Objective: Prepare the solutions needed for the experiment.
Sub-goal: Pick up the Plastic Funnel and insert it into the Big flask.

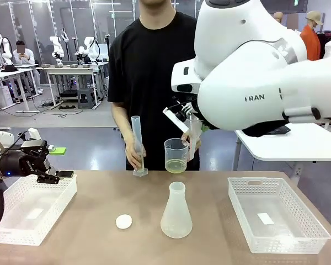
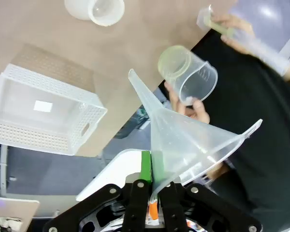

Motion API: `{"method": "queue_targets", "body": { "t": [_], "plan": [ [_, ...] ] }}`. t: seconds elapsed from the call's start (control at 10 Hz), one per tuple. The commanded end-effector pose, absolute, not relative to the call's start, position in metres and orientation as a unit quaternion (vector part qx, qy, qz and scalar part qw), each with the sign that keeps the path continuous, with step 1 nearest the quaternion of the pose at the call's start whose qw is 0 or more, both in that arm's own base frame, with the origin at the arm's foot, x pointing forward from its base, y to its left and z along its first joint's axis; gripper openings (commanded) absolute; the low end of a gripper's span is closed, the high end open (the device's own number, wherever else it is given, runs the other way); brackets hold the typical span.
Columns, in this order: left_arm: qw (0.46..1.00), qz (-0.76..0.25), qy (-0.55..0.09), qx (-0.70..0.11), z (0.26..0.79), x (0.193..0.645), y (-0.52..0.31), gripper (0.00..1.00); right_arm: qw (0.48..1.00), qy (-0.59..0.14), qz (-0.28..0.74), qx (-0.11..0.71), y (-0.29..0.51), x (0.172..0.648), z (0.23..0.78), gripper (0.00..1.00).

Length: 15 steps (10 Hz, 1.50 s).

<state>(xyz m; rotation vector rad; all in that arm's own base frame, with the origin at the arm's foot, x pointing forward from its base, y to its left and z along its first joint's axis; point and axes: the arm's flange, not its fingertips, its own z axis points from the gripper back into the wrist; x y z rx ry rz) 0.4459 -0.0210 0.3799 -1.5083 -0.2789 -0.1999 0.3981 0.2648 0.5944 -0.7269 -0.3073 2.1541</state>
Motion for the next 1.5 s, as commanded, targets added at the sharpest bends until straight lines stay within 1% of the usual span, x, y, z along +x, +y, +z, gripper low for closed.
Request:
{"method": "queue_targets", "body": {
  "t": [0.0, 0.1, 0.2, 0.3, 0.4, 0.8, 1.0, 1.4],
  "plan": [
    [0.718, -0.092, -0.124, -0.679, 0.382, 0.445, -0.021, 1.00, 0.323, -0.153, 0.890, -0.284, 0.264, 0.381, 0.588, 0.03],
    [0.718, -0.092, -0.124, -0.679, 0.382, 0.445, -0.021, 1.00, 0.288, -0.165, 0.900, -0.282, 0.269, 0.375, 0.588, 0.03],
    [0.718, -0.092, -0.124, -0.679, 0.382, 0.445, -0.021, 1.00, 0.264, -0.180, 0.909, -0.269, 0.273, 0.369, 0.587, 0.03],
    [0.718, -0.092, -0.124, -0.679, 0.382, 0.445, -0.021, 1.00, 0.255, -0.187, 0.911, -0.264, 0.274, 0.366, 0.588, 0.03],
    [0.718, -0.092, -0.124, -0.679, 0.382, 0.445, -0.021, 1.00, 0.299, -0.156, 0.895, -0.290, 0.287, 0.371, 0.591, 0.03],
    [0.718, -0.092, -0.124, -0.679, 0.382, 0.445, -0.021, 1.00, 0.299, -0.156, 0.895, -0.290, 0.287, 0.371, 0.591, 0.03],
    [0.718, -0.092, -0.124, -0.679, 0.382, 0.445, -0.021, 1.00, 0.284, -0.165, 0.901, -0.282, 0.284, 0.371, 0.585, 0.03],
    [0.718, -0.092, -0.124, -0.679, 0.382, 0.445, -0.021, 1.00, 0.295, -0.175, 0.898, -0.275, 0.283, 0.361, 0.567, 0.03]
  ]
}}
